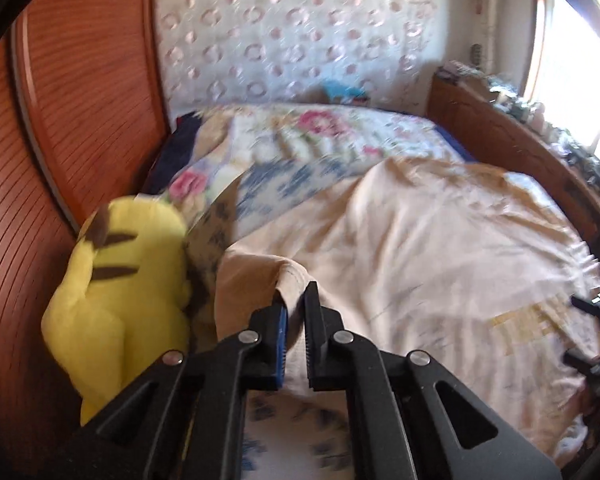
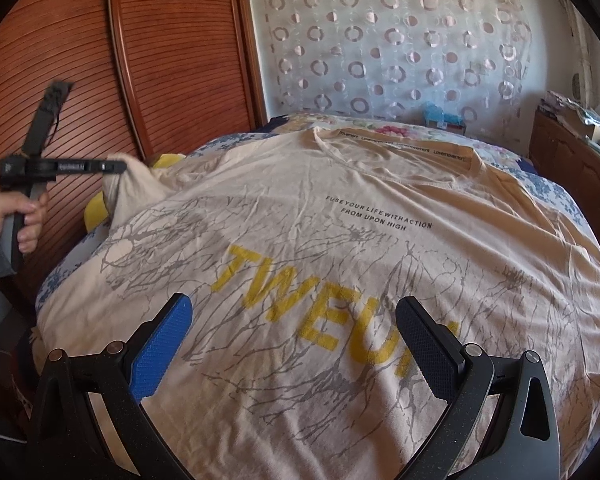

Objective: Fold small clothes

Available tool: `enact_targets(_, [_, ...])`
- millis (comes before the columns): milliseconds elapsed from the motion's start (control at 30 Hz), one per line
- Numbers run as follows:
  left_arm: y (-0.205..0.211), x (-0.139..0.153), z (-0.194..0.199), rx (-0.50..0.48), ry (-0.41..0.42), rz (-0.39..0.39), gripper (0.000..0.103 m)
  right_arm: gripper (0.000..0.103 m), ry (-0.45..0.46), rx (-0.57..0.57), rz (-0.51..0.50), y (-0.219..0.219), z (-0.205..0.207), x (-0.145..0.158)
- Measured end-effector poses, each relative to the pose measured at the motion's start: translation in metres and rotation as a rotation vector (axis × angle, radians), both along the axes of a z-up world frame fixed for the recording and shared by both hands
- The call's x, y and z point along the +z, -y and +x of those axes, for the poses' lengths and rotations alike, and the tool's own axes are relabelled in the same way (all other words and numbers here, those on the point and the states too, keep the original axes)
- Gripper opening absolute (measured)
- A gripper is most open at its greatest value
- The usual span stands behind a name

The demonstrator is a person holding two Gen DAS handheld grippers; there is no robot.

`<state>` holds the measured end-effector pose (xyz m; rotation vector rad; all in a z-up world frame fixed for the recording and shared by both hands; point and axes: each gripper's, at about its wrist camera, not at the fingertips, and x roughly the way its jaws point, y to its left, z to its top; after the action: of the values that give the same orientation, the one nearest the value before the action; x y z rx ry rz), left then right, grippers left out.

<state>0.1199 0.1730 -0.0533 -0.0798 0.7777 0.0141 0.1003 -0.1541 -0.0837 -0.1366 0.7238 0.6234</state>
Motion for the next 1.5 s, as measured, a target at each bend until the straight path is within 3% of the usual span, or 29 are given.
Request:
enact_targets(267, [0.092,0.042,0.007,-0.234,0.035,0.029,0.006,0.103,0.005,-0.007,-0.003,-0.001,-0.001,0.000])
enact_targets(367, [0.110,0.044,0.003,-0.280,0.016,0.047,0.019,0.103,0.005,-0.007,-0.001,-0.001,-0.001,0.000])
enact_targets(600, [0.098,0.036,-0.012,-0.248,-0.007,0.083,0.027,0.103,0.006,-0.007,0.002,0.000,-0.002,0.000])
enact_targets(967, [0.042,-0.055,-0.003,-0.111,-0.178,0.040,0.030,0.103,0.005,-0.004,-0.009,-0.001,-0.002,-0.001])
enact_targets(1233, [0.032,-0.066,0.002,-0.078,-0.126,0.046,0.031,0.103,0.002,-0.003,-0.010,-0.001,-0.002,-0.001])
enact_targets(1400, [0.026,-0.067,0.008,-0.072,-0.093,0.052,0.038,0.103,-0.004,-0.003,-0.017,-0.003,-0.002,-0.001])
enact_targets(1500, [0.024,-0.066,0.008,-0.069,-0.094,0.049,0.039,0.098,-0.013,0.028,-0.034,-0.008,-0.001,-0.001])
